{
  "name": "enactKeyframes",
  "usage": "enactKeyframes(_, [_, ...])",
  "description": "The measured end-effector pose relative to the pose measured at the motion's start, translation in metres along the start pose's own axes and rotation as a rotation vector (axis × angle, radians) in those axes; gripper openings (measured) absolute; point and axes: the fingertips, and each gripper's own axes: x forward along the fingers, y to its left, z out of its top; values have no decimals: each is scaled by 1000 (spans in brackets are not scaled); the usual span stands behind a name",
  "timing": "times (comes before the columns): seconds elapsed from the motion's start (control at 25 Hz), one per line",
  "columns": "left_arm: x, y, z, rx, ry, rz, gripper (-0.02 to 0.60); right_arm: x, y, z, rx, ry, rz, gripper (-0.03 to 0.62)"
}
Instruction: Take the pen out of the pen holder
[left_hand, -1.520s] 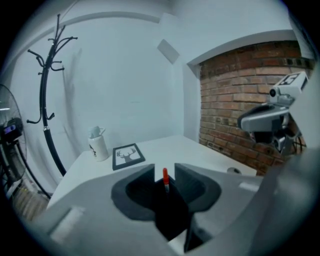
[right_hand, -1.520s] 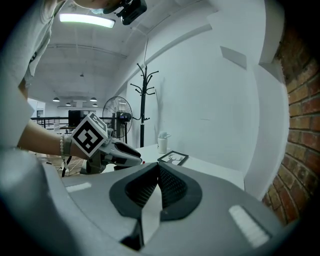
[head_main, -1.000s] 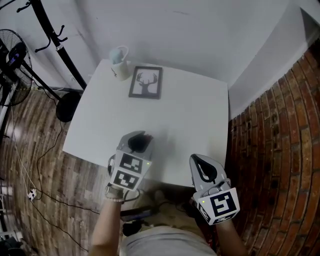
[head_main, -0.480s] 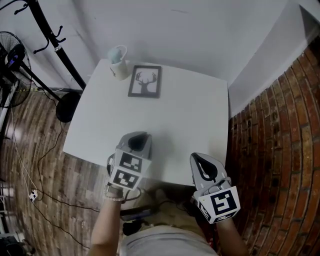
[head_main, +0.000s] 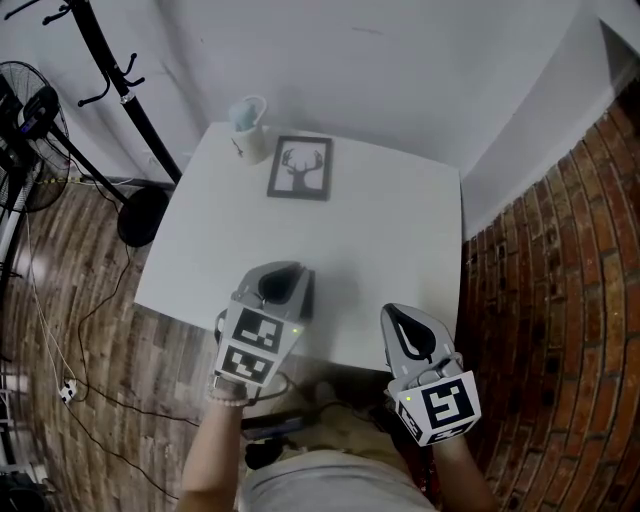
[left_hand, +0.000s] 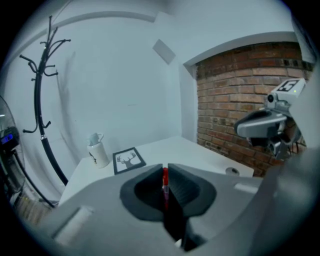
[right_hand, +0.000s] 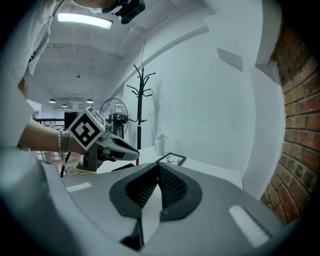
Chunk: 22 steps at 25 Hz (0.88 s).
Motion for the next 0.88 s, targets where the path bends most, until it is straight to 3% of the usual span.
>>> enactKeyframes(0.24, [-22,-2,15,68,-38,10,23,0,11,9,-12,-12,2,3])
enactKeyframes(0.6, [-65,1,41,55,-130,28,23,-2,30,28,-28,-47,13,3])
enactKeyframes(0.88, [-103,12,56,62,-194,100,23,-1,45,42,-52,-74,42,3])
